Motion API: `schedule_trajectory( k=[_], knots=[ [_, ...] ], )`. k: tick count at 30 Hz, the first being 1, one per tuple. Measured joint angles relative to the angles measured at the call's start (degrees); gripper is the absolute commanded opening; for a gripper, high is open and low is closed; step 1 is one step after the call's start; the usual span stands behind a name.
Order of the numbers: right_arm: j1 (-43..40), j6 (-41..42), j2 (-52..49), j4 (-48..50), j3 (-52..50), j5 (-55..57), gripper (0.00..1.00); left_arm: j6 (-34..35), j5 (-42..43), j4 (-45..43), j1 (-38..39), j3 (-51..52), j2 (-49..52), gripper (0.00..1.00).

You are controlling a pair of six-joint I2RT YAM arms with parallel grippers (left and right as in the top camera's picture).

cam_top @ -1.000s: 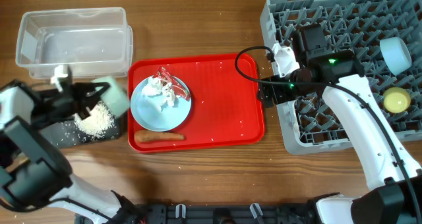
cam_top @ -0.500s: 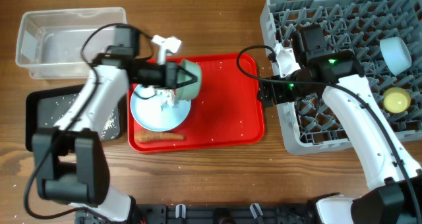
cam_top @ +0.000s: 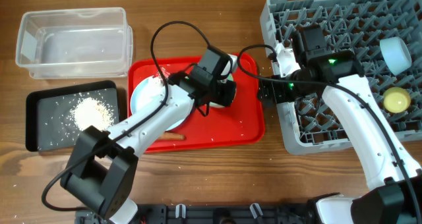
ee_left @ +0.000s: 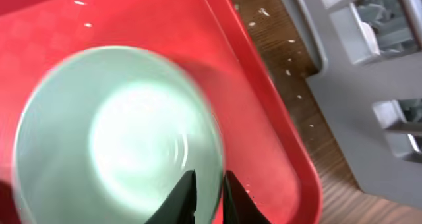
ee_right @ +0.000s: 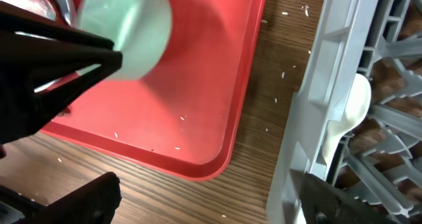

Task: Sort waste into correct bins and load items into the dishwasher rack
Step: 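Take the green bowl with the right gripper from the left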

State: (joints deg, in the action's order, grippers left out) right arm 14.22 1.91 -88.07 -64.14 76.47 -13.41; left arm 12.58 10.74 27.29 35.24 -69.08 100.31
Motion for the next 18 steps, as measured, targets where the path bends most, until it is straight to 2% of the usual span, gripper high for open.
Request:
schedule_trajectory(
  k=[1, 2, 4, 5, 6, 7, 10, 14, 18],
  knots=[
    [0.0, 0.22, 0.0, 0.0, 0.0, 0.0, 0.89, 0.2, -1.53, -0.39, -0.04, 0.0, 0.0, 0.43],
    [0.0, 0.35, 0.0, 0.0, 0.0, 0.0, 0.9, 0.33, -2.4, -0.39, -0.04, 0.0, 0.0, 0.44],
    [0.0, 0.94, 0.0, 0.2, 0.0, 0.87, 0.99, 0.31, -2.82, 0.79, -0.22, -0.04, -0.04, 0.44],
    [0.0, 1.51, 0.0, 1.29, -0.04, 1.27, 0.99, 0.46, -2.8, 3.08, -0.9, -0.04, -0.52, 0.47],
    [0.0, 1.6, 0.0, 3.43, -0.07, 1.27, 0.98, 1.11, -2.82, 6.43, -2.6, -0.02, -2.05, 0.52],
    [0.0, 1.77, 0.0, 4.76, -0.11, 0.9, 0.95, 1.53, -2.97, 7.76, -4.15, -0.02, -3.56, 0.65],
    [0.0, 4.81, -0.04, 12.33, -0.17, -1.55, 0.91, 3.5, -3.28, 17.88, -14.03, -0.17, -13.33, 0.79],
    [3.06, 9.11, -0.42, 15.87, -0.2, -1.49, 0.86, 4.22, -3.63, 25.92, -26.18, -0.31, -20.17, 0.81],
    [6.62, 12.17, -8.59, 13.29, -0.15, 0.35, 0.83, 4.28, -3.67, 27.65, -31.67, -0.31, -20.2, 0.83]
  ],
)
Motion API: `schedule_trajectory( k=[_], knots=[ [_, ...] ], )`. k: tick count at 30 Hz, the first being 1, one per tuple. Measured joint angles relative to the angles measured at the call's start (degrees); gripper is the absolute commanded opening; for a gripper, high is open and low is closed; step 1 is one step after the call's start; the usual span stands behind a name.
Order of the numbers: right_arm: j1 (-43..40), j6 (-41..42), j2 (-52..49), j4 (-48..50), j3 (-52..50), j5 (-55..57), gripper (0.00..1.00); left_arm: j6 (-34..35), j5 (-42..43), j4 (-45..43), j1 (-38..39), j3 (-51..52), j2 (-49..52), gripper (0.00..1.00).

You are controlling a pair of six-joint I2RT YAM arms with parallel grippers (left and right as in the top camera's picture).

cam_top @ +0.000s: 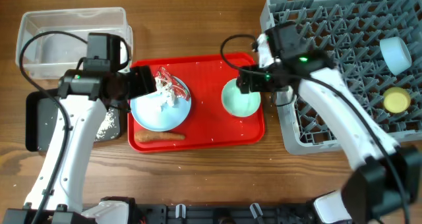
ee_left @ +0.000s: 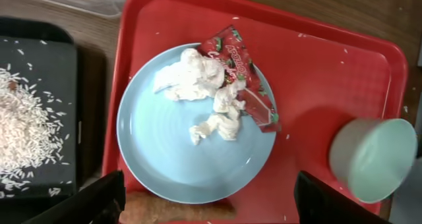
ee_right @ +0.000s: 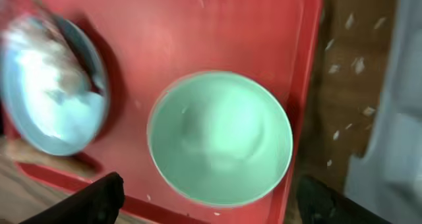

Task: Sort waste into correct bins and load items into the dishwasher rack
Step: 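Take the green bowl with the right gripper from the left, then carry the green bowl with the right gripper into the rack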

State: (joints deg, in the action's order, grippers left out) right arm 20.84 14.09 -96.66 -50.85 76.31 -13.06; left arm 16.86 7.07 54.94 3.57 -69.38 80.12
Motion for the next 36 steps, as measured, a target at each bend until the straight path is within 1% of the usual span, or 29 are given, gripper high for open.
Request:
schedule_trajectory(
  k=[1, 2, 5, 6, 7, 8, 9, 11, 14, 15, 16, 18, 19, 21, 23, 24, 25, 26, 27, 28, 31, 36],
  knots=[
    [0.24, 0.26, -2.1, -0.57, 0.0, 0.13, 0.83, 0.02, 0.0, 0.0, -0.28, 0.0, 0.0, 0.85],
    [0.35, 1.49, -6.51, -1.57, -0.02, 1.79, 0.83, 0.02, 0.02, 0.17, -0.26, 0.0, 0.0, 0.85],
    [0.35, 1.79, -13.57, -1.55, 0.0, 3.1, 0.75, 0.02, 0.02, 0.2, -0.26, 0.0, 0.0, 0.86],
    [0.33, 2.08, -16.61, -1.33, 0.0, 2.82, 0.65, 0.02, 0.02, 0.17, -0.26, 0.0, 0.0, 0.86],
    [0.37, 2.29, -17.9, -1.09, 0.0, 2.93, 0.61, 0.02, 0.04, 0.17, -0.26, 0.0, 0.0, 0.86],
    [0.24, 2.38, -18.03, -0.5, -0.04, 2.4, 0.6, 0.02, 0.02, 0.17, -0.26, 0.0, 0.0, 0.86],
    [0.2, 2.51, -18.12, -0.37, -0.04, 2.47, 0.66, 0.02, 0.02, 0.2, -0.26, 0.0, 0.0, 0.87],
    [0.17, 3.23, -18.12, -1.4, 0.0, 3.39, 0.67, 0.02, 0.02, 0.2, -0.26, 0.0, 0.0, 0.87],
    [0.17, 4.33, -15.72, -1.7, 0.02, 6.8, 0.66, 0.02, 0.02, 0.17, -0.26, 0.0, 0.0, 0.87],
    [0.17, 4.31, -12.35, -1.6, 0.26, 7.06, 0.66, 0.02, 0.02, 0.17, -0.26, 0.0, 0.0, 0.88],
    [0.28, 4.26, -11.47, -1.62, 0.66, 5.73, 0.66, 0.02, 0.04, 0.2, -0.26, 0.0, 0.0, 0.88],
    [1.38, 4.33, -11.47, -1.6, 0.59, 4.11, 0.65, 0.02, 0.02, 0.17, -0.26, 0.0, 0.0, 0.88],
    [1.97, 4.48, -11.47, -1.46, 0.24, 4.09, 0.63, 0.02, 0.02, 0.17, -0.26, 0.0, 0.0, 0.88],
    [2.05, 5.62, -11.47, 0.15, -1.33, 3.96, 0.62, 0.02, 0.02, 0.2, -0.26, 0.0, 0.0, 0.88],
    [2.05, 6.43, -11.5, 2.05, -3.89, 2.75, 0.54, 0.02, 0.02, 0.22, -0.26, 0.0, 0.0, 0.88],
    [2.05, 6.91, -11.5, 3.04, -4.79, 2.6, 0.43, 0.02, 0.02, 0.22, -0.26, 0.0, 0.0, 0.88],
    [2.05, 7.72, -11.5, 4.2, -5.38, 2.58, 0.28, 0.02, 0.02, 0.22, -0.26, 0.0, 0.0, 0.88],
    [2.05, 7.89, -11.5, 4.7, -5.46, 2.56, 0.2, 0.02, 0.02, 0.22, -0.26, 0.0, 0.0, 0.88],
    [2.05, 8.15, -11.5, 4.72, -5.46, 2.56, 0.18, 0.02, 0.02, 0.22, -0.26, 0.0, 0.0, 0.88],
    [2.05, 8.46, -11.5, 4.74, -5.46, 2.56, 0.1, 0.02, 0.02, 0.37, -0.26, 0.0, 0.0, 0.88],
    [2.05, 9.81, -11.5, 4.9, -5.46, 2.6, 0.04, 0.02, 0.02, 0.39, -0.26, 0.0, 0.0, 0.88],
    [2.05, 10.08, -11.5, 5.09, -5.46, 2.6, 0.04, 0.02, 0.02, 0.85, -0.26, 0.0, 0.0, 0.88]
  ],
)
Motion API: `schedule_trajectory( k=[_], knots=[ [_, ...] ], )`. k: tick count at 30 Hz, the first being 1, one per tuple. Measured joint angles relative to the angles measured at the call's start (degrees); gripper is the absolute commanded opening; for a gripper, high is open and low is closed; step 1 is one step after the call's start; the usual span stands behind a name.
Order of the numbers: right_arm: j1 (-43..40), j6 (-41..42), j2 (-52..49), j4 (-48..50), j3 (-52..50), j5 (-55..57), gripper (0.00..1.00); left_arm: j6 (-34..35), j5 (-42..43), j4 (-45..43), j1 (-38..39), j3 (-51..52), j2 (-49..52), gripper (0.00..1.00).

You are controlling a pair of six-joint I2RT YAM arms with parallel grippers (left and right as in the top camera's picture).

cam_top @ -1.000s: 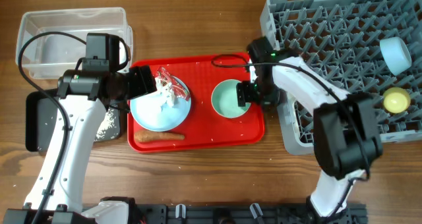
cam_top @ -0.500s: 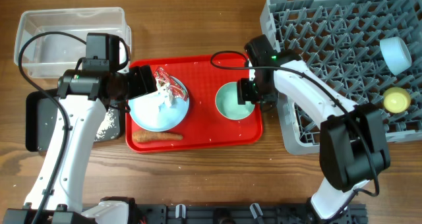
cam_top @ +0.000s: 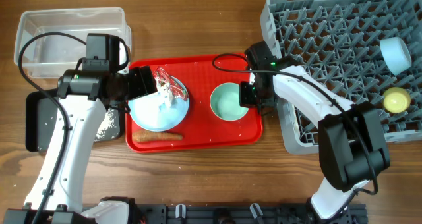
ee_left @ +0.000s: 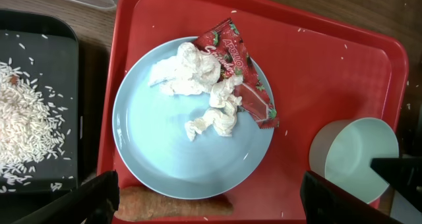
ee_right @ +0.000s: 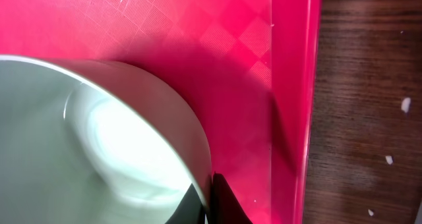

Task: Sort waste into correct bins and load items into the dishwasher rack
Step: 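Carry the green bowl with the right gripper into the rack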

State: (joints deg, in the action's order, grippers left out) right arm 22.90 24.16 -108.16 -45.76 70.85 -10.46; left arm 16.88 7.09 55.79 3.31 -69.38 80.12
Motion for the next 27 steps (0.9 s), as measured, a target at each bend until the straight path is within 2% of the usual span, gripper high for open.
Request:
schedule_trajectory(
  k=[2, 3, 5, 8, 9, 11, 15, 20, 23, 27],
  knots=[
    [-0.28, -1.84, 2.27, -3.69, 1.9, 2.93, 0.04, 0.0, 0.0, 0.2, 0.0, 0.0, 0.0, 0.88],
    [-0.9, -3.93, 9.18, -4.31, 5.07, 7.08, 0.04, 0.0, 0.0, 0.17, 0.0, 0.0, 0.0, 0.88],
    [-2.19, -7.32, 23.21, -1.36, 7.93, 19.5, 0.04, 0.0, 0.0, 0.15, 0.0, 0.0, 0.0, 0.88],
    [-6.1, -14.27, 30.95, 5.18, 8.7, 38.03, 0.04, 0.0, 0.0, 0.2, 0.0, 0.0, 0.0, 0.88],
    [-9.31, -18.4, 30.77, 11.08, 8.66, 48.61, 0.04, 0.0, 0.02, 0.33, 0.0, 0.0, 0.0, 0.88],
    [-15.67, -23.58, 29.09, 20.02, 8.48, 60.61, 0.04, 0.0, -0.02, 0.31, 0.0, 0.0, 0.0, 0.88],
    [-25.62, -28.85, 22.21, 33.05, 8.37, 70.73, 0.04, 0.0, 0.02, 0.24, 0.0, 0.0, 0.0, 0.88],
    [-32.22, -32.22, 8.59, 40.09, 8.35, 73.55, 0.04, 0.0, 0.0, 0.31, 0.0, 0.0, 0.0, 0.88],
    [-32.35, -34.86, 1.99, 44.52, 8.35, 73.53, 0.04, 0.0, 0.02, 0.42, 0.0, 0.0, 0.0, 0.88],
    [-30.75, -35.47, -2.47, 44.85, 8.35, 72.78, 0.04, 0.0, 0.02, 0.42, 0.0, 0.0, 0.0, 0.88]
  ],
)
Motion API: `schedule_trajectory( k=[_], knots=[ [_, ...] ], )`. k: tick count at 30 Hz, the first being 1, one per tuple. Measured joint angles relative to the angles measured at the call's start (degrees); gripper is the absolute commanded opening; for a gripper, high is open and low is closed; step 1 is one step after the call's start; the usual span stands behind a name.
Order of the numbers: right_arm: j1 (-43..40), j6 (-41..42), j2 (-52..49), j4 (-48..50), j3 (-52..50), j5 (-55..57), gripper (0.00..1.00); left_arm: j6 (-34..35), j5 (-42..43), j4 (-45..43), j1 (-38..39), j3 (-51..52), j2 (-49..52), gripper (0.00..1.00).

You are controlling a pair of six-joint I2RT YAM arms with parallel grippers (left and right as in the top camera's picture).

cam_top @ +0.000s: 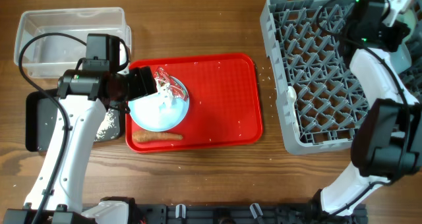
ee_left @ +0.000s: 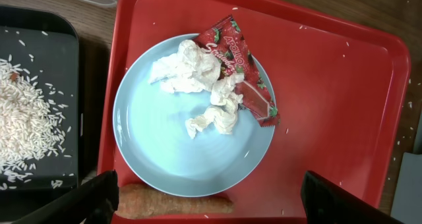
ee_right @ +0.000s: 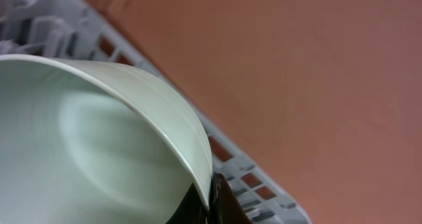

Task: Sort waste into correct bins and load items into the dishwasher rack
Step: 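Carry the green bowl with the right gripper into the rack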

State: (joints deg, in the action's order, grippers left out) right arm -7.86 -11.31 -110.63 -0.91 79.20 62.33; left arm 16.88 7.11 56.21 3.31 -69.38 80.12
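Note:
My right gripper (ee_right: 211, 194) is shut on the rim of the pale green bowl (ee_right: 99, 138), which fills the right wrist view. In the overhead view that gripper (cam_top: 389, 13) hangs over the far right corner of the grey dishwasher rack (cam_top: 323, 72), and the arm hides the bowl. My left gripper (ee_left: 211, 207) stands open above the blue plate (ee_left: 191, 125), which carries crumpled tissue (ee_left: 191, 76) and a red wrapper (ee_left: 241, 72). A carrot (ee_left: 175, 206) lies on the red tray (ee_left: 330, 118) just in front of the plate.
A black tray with rice (ee_left: 33, 112) sits left of the red tray. The clear plastic bin (cam_top: 72, 39) stands behind it. A white spoon (cam_top: 291, 94) rests at the rack's left edge. Rice grains dot the wood between tray and rack.
My right gripper was shut on the green bowl's rim on the red tray; now it holds the bowl over the rack's far right corner. The tray's right half is bare. The left arm is unmoved.
First my left gripper held the green bowl's rim over the tray while the right waited at the rack's edge. Then the bowl lay on the tray's right, with the left gripper open over the plate. The right gripper then gripped the rim, and now has the bowl above the rack.

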Motion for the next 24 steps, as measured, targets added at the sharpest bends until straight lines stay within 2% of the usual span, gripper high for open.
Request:
schedule_trajectory(
  k=[5, 17, 20, 22, 24],
  knots=[
    [2.54, -0.42, -2.45, -0.81, 0.02, -0.66, 0.04, 0.0, -0.02, 0.0, 0.0, 0.0, 0.0, 0.89],
    [6.51, 0.44, -2.49, -12.37, 0.79, 1.62, 0.06, 0.0, 0.0, -0.02, 0.0, 0.0, 0.0, 0.89],
    [7.74, 0.79, -2.49, -15.67, 0.85, 1.77, 0.46, 0.0, 0.0, -0.02, 0.0, 0.0, 0.0, 0.89],
    [8.46, 0.9, -2.73, -17.75, 0.81, -0.24, 0.59, 0.0, 0.0, 0.0, 0.0, 0.0, 0.0, 0.89],
    [9.44, 0.7, -2.97, -19.15, 0.72, -1.95, 0.67, 0.0, 0.0, -0.02, 0.0, 0.0, 0.0, 0.89]
  ],
)
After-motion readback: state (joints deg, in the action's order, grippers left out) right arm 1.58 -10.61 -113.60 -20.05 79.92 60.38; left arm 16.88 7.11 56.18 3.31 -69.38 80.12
